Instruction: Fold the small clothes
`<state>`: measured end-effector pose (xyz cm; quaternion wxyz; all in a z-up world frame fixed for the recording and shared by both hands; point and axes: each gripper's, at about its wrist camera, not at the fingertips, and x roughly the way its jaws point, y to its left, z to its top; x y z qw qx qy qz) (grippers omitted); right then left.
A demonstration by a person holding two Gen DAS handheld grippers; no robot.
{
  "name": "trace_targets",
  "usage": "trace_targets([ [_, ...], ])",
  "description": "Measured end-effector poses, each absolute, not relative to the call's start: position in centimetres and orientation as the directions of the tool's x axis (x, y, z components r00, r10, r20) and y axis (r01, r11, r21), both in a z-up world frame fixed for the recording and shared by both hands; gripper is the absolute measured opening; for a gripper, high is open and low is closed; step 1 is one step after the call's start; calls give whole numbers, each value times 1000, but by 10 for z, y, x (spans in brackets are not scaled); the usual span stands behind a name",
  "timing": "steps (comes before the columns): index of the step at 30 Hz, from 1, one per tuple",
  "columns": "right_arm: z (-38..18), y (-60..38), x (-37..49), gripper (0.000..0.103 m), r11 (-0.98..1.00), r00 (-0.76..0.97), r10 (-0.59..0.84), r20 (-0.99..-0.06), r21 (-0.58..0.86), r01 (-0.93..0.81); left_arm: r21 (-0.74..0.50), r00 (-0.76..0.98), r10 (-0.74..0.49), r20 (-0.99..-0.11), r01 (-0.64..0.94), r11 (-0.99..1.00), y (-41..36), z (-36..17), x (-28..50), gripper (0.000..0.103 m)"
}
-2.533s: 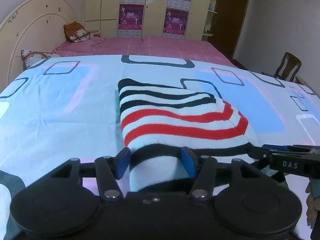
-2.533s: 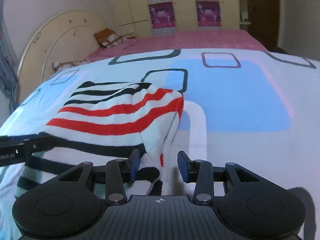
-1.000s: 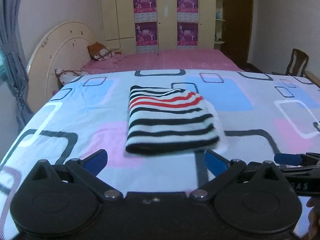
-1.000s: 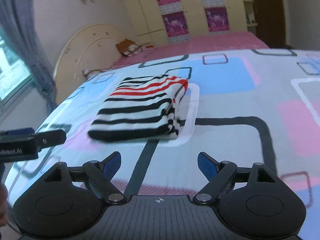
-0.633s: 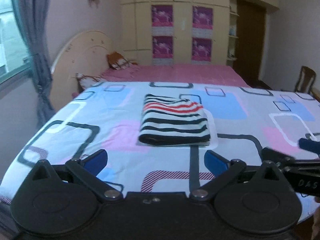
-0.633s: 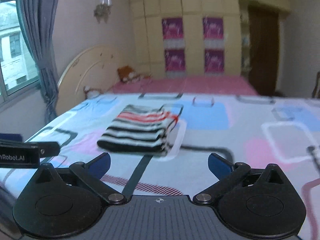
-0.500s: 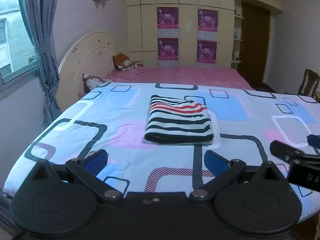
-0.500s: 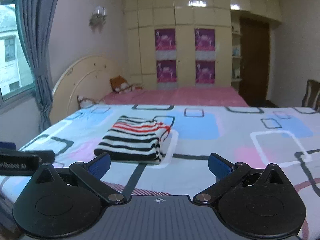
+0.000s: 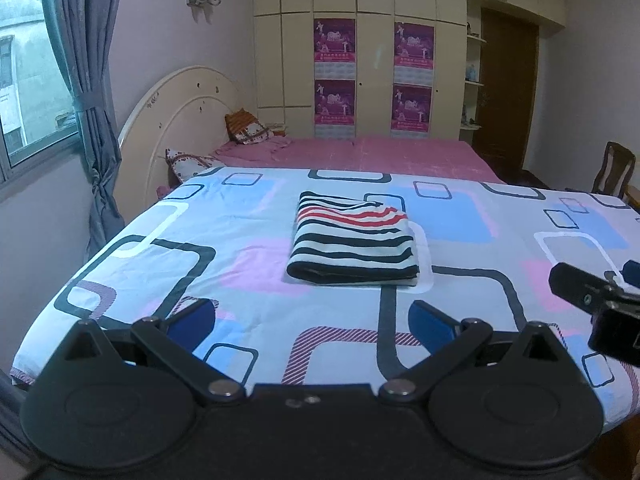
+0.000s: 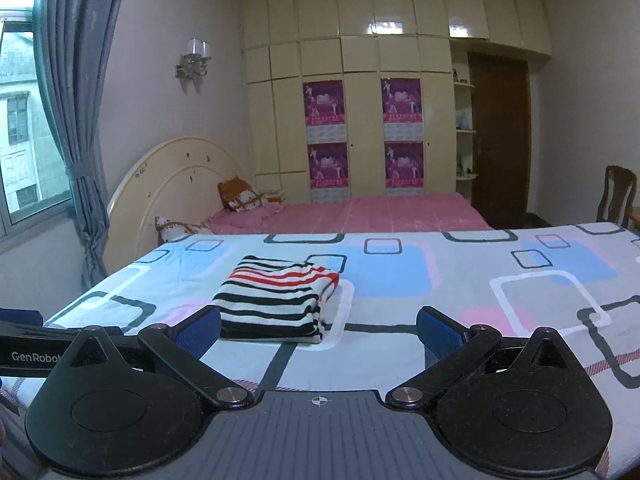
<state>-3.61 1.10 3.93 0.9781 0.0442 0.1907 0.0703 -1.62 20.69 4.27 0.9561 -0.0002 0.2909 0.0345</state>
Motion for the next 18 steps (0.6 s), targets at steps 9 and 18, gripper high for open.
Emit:
trace_targets([
  [9, 38, 13, -35, 103, 984, 915, 172, -366, 112, -140, 17, 827, 69, -558, -72, 997, 208, 42, -15, 103],
  [18, 36, 16, -28, 103, 981, 910, 189, -370, 115, -157, 15, 825, 82, -559, -88, 996, 213, 42, -14, 103],
])
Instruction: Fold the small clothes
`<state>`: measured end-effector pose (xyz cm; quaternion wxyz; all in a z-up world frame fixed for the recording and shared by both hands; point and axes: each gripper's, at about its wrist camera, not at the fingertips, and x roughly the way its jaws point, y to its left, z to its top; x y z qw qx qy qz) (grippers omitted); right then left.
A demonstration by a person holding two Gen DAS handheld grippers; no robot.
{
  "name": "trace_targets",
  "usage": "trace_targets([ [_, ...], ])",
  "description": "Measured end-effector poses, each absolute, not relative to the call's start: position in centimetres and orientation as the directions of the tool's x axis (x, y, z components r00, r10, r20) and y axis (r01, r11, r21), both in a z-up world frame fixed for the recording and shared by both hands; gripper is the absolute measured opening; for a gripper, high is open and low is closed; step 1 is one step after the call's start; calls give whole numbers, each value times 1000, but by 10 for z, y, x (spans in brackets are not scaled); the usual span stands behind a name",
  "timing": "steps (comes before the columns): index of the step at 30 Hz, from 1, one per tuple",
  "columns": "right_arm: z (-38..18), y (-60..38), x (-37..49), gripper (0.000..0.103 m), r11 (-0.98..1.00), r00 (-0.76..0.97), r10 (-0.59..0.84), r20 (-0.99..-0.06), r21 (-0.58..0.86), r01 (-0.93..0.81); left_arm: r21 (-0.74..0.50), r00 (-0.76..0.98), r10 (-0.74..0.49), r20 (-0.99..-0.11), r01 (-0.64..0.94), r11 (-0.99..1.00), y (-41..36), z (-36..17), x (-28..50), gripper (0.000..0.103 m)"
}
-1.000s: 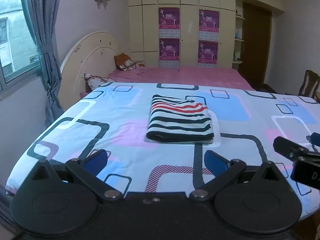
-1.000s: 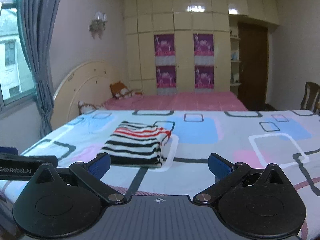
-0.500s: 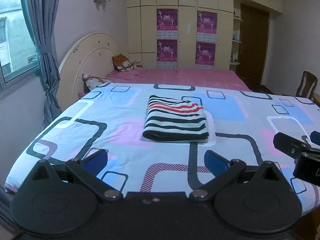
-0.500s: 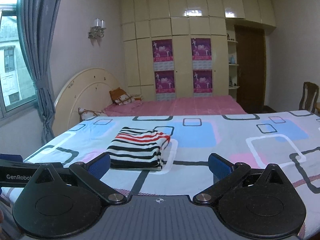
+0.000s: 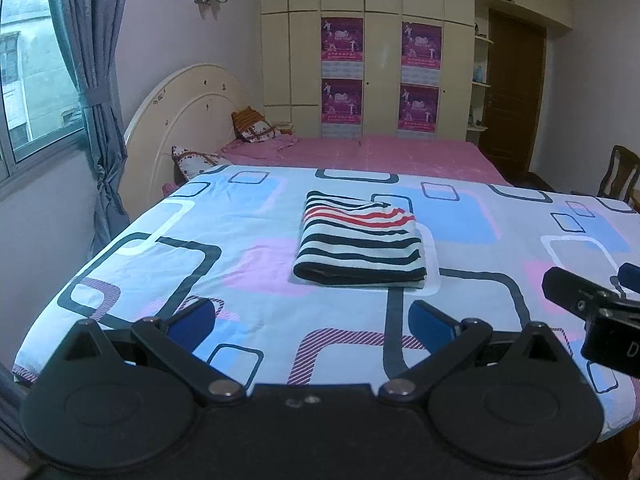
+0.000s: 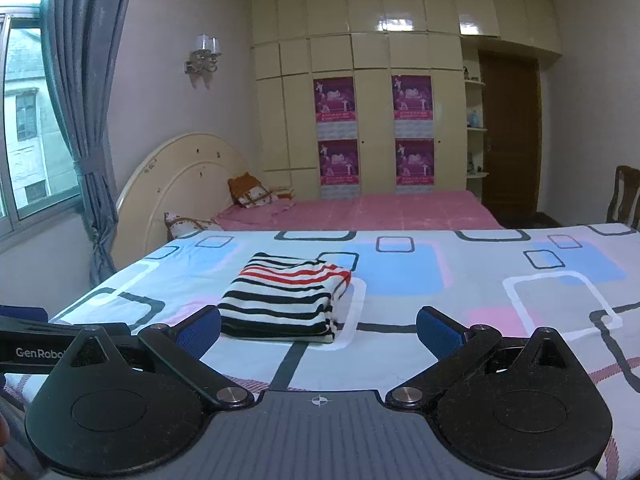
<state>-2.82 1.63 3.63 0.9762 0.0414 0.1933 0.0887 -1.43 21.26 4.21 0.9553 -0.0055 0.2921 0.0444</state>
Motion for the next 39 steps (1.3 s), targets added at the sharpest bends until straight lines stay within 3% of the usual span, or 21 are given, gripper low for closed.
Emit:
trace_targets([
  [39, 26, 5, -10, 103, 979, 897, 192, -397, 134, -150, 12, 805, 76, -588, -85, 996, 203, 36, 1, 103],
])
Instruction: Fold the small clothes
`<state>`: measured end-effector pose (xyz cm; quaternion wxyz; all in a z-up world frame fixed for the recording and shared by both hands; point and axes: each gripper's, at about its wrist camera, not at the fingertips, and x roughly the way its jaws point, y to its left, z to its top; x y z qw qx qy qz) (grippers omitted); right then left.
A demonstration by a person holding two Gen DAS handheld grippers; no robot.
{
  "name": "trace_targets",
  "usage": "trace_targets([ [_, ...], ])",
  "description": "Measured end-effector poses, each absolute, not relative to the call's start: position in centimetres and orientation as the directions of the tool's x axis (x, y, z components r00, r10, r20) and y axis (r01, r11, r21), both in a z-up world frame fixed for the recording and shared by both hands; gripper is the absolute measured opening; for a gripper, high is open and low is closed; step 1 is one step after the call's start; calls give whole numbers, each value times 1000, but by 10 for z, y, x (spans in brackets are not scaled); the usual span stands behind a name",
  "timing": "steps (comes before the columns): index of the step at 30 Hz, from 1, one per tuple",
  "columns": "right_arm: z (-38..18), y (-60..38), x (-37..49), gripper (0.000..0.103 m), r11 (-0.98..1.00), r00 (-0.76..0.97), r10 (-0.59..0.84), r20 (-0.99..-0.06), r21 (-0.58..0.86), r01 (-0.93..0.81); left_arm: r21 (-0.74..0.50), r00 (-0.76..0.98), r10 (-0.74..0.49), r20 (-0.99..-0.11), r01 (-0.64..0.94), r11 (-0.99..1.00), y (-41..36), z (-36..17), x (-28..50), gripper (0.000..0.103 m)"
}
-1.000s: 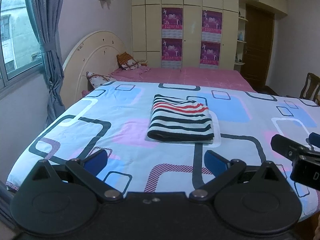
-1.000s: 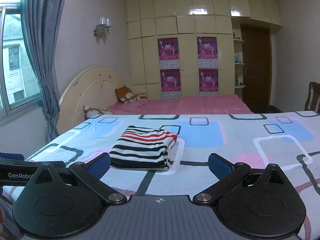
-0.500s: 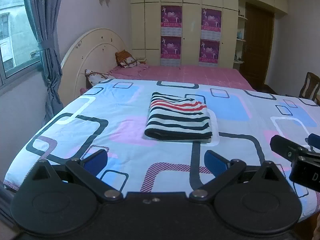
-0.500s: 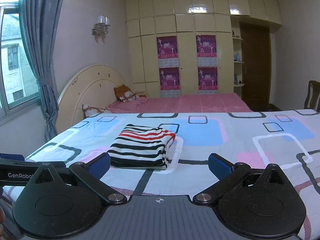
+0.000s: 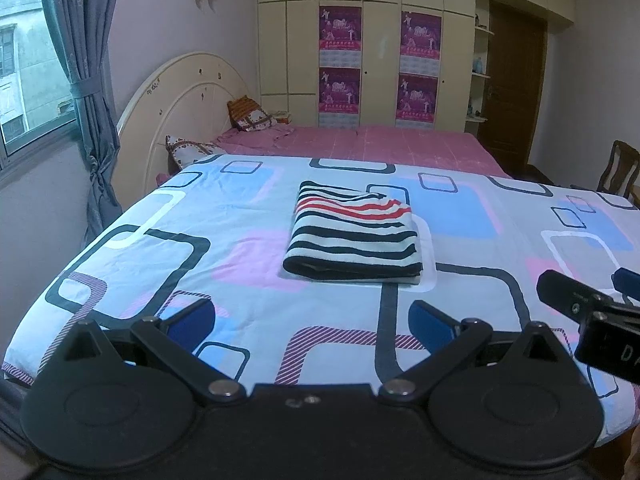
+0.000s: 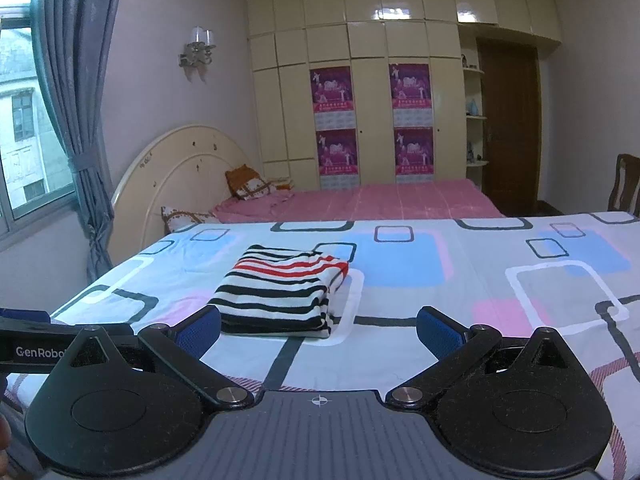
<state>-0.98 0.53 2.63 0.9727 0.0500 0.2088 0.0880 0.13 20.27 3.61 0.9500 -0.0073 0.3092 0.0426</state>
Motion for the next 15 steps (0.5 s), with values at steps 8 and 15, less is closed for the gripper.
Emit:
trace_targets([
  [8, 21, 6, 2, 103, 978, 888, 201, -412, 139, -157, 8, 801, 65, -595, -75, 997, 201, 30, 14, 103],
  [15, 14, 3, 18, 103, 979, 878, 194, -437, 146, -143, 6, 784, 61, -618, -72, 997, 204, 21, 37, 103],
])
